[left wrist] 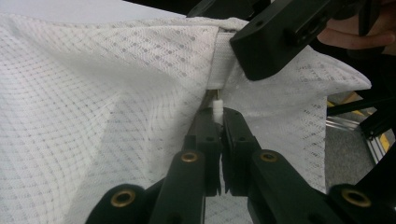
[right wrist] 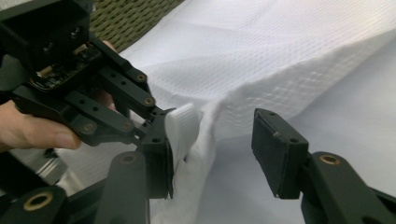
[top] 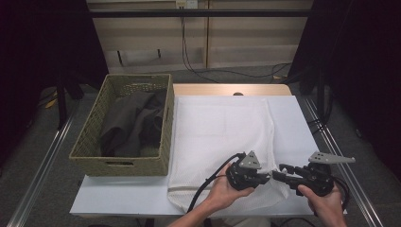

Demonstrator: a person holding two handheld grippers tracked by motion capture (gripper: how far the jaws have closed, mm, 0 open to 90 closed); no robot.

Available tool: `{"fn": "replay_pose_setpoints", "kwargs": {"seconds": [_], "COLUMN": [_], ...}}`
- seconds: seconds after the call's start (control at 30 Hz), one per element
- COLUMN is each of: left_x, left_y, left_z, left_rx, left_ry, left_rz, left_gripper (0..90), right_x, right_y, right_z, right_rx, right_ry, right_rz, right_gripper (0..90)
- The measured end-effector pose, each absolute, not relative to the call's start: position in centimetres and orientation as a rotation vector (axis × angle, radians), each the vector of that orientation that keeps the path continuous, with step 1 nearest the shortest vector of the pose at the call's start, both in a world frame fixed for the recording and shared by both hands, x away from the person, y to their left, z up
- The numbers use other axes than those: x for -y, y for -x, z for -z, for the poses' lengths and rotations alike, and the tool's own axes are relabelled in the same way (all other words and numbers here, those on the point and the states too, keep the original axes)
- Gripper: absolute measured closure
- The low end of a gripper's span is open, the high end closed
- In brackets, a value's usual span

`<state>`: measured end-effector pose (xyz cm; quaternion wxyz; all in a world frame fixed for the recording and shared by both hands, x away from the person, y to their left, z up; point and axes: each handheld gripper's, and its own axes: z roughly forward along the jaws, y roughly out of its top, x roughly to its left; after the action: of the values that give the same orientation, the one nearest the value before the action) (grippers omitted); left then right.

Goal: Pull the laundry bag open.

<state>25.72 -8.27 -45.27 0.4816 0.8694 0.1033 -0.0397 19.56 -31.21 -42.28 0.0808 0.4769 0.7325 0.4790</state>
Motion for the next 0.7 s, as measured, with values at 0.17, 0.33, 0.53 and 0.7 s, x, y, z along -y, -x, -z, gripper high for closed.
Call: {"fn": "replay_pose_setpoints", "kwargs": {"seconds": [0.17, 0.33, 0.53, 0.7], "left_x": [8.4, 8.26, 8.0, 7.98], "left_y": [-25.75, -25.71, -25.7, -25.91], "left_z": [45.38, 45.36, 45.43, 45.3], "left_rx": [-0.255, -0.276, -0.289, -0.303], "left_ry": [-2.104, -2.094, -2.073, -2.056], "left_rz": [0.094, 0.086, 0.084, 0.095], "left_gripper": [86.6, 86.7, 86.4, 85.9], "right_x": [31.08, 31.23, 31.18, 31.34], "right_y": [-19.95, -19.74, -19.79, -19.8], "right_z": [42.38, 42.49, 42.65, 42.63], "right_rx": [-2.231, -2.238, -2.233, -2.234], "right_ry": [-1.427, -1.43, -1.446, -1.449], "right_rz": [-1.469, -1.463, -1.453, -1.451], "right_gripper": [83.5, 84.7, 85.2, 85.5]}}
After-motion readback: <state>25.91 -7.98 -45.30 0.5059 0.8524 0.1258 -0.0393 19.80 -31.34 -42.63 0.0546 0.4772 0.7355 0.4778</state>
